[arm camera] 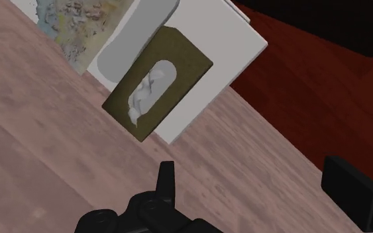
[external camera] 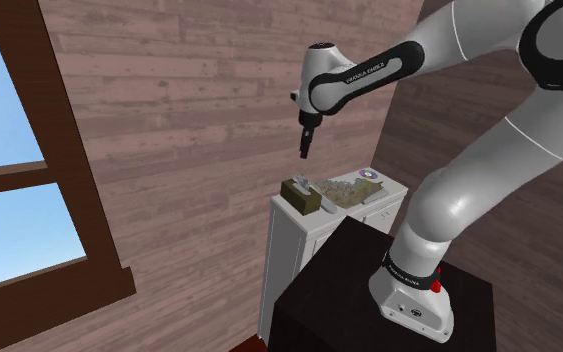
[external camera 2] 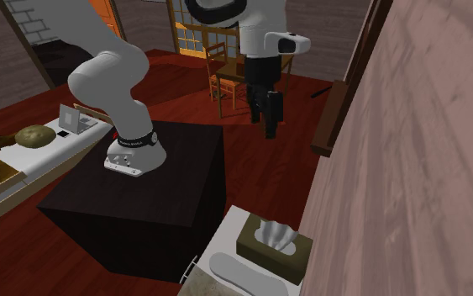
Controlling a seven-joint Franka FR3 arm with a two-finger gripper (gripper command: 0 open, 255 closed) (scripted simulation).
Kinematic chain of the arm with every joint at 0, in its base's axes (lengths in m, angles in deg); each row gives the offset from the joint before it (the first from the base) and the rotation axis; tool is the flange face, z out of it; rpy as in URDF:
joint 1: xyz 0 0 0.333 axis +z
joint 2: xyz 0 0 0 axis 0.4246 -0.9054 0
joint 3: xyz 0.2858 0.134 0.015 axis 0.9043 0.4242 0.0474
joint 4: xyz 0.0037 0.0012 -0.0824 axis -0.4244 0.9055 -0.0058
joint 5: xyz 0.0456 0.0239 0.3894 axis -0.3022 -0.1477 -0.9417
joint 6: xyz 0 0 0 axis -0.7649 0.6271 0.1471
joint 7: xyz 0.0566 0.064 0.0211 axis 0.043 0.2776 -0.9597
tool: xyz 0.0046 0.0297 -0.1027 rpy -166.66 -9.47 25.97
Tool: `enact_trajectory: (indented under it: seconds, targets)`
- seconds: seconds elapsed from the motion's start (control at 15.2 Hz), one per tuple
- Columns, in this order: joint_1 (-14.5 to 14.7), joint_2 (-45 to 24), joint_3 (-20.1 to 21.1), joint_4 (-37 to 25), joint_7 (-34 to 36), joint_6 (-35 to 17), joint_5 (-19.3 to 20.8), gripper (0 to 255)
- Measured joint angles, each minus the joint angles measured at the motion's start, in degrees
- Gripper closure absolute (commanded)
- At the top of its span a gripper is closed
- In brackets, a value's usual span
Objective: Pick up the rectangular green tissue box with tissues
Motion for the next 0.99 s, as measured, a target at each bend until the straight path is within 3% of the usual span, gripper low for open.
enact_trajectory:
  seconds: [0.53, 0.99]
  targets:
    - [-3.3, -16.5, -2.8, -2.3, -2.9, -15.1, 9.1, 0]
    - [-5.4, -32.1, -5.1, -9.7, -3.1, -24.7, 17.6, 0]
